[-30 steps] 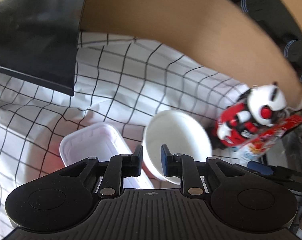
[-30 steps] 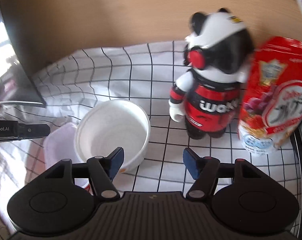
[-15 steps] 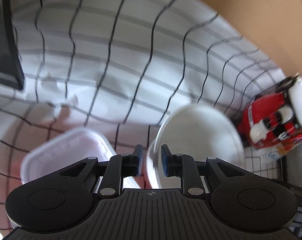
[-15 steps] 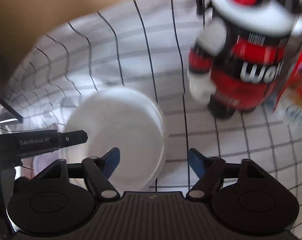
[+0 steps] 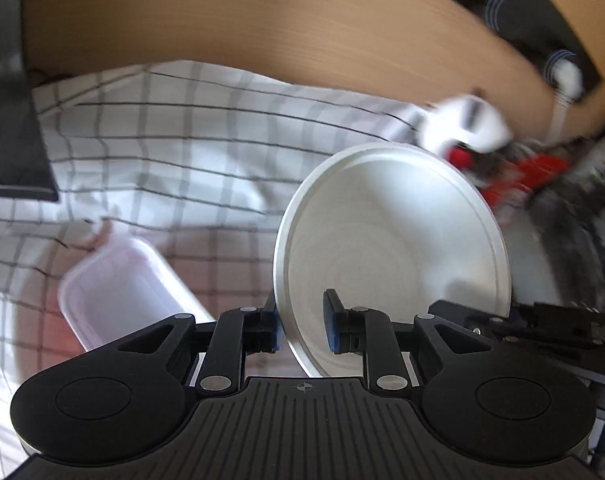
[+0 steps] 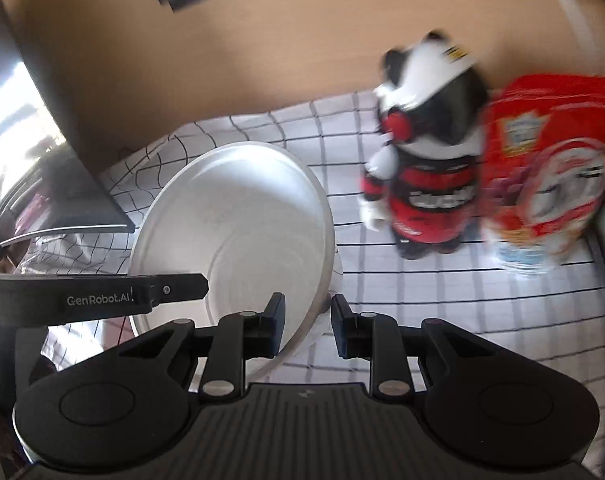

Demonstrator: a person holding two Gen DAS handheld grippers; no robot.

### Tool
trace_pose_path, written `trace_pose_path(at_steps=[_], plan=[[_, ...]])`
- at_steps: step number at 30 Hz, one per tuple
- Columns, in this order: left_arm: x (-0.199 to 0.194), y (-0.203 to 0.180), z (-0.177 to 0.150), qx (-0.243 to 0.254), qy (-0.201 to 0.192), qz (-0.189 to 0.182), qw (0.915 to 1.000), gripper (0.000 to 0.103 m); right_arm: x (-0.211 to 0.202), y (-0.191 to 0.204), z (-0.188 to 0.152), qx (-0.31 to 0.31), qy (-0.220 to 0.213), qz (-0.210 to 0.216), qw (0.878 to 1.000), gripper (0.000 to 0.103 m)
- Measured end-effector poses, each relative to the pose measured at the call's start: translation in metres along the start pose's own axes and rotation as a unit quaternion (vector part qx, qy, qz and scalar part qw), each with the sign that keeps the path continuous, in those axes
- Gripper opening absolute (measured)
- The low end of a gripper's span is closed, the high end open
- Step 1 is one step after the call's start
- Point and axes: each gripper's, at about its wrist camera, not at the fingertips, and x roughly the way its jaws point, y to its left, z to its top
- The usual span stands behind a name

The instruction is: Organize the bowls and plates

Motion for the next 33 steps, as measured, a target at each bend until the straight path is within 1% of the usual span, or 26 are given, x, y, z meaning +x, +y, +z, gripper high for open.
trace_pose_path(at_steps=[2,6,8,9,10,11,12,13,17,20,24,27,28,32,33], plan=[[-0.002,-0.017,-0.011,0.002,0.011,-0.015,0.9998,0.022,-0.016,-0.018,-0.012,0.002,0.002,-0.001,1.000,0.025],[0.019,-0.052,-0.047,0.016,0.060,-0.037,0.9974,0.022,-0.032,-0.057,-0.052,0.008,0.010,-0.014,1.000,0.025],[0.036,-0.064,-0.068,0.017,0.094,-0.051,0.9941,0.023,-0.030,-0.077,-0.071,0.007,0.026,-0.023,0.999,0.026],[0.045,-0.067,-0.076,0.017,0.103,-0.059,0.9928,0.023,-0.026,-0.086,-0.080,0.006,0.033,-0.025,0.999,0.027],[0.053,-0.068,-0.085,0.011,0.107,-0.069,0.9918,0.024,-0.022,-0.095,-0.087,0.013,0.037,-0.022,0.999,0.027],[0.059,-0.067,-0.090,0.002,0.109,-0.071,0.9914,0.024,-0.019,-0.104,-0.093,0.021,0.039,-0.016,0.999,0.028],[0.061,-0.068,-0.097,-0.005,0.112,-0.064,0.9916,0.024,-0.016,-0.109,-0.097,0.025,0.042,-0.010,0.999,0.030],[0.062,-0.067,-0.102,-0.009,0.109,-0.054,0.9925,0.024,-0.014,-0.113,-0.101,0.024,0.041,-0.007,0.999,0.033],[0.048,-0.067,-0.111,-0.019,0.071,-0.047,0.9962,0.025,-0.019,-0.120,-0.106,0.024,0.022,-0.012,0.999,0.041],[0.044,-0.068,-0.114,-0.014,0.055,-0.031,0.9979,0.025,-0.015,-0.130,-0.107,0.039,0.024,-0.004,0.999,0.043],[0.045,-0.076,-0.113,0.011,0.040,0.003,0.9991,0.025,-0.003,-0.139,-0.106,0.057,0.032,-0.003,0.998,0.043],[0.047,-0.078,-0.117,0.018,0.038,0.018,0.9990,0.025,0.000,-0.140,-0.110,0.063,0.034,0.001,0.997,0.045],[0.048,-0.076,-0.119,0.015,0.041,0.020,0.9989,0.026,0.001,-0.140,-0.112,0.064,0.036,0.005,0.997,0.047],[0.058,-0.071,-0.124,0.005,0.052,0.025,0.9983,0.027,0.007,-0.134,-0.119,0.061,0.047,0.020,0.997,0.051],[0.061,-0.070,-0.126,0.004,0.055,0.025,0.9982,0.027,0.009,-0.132,-0.120,0.060,0.049,0.022,0.997,0.054]])
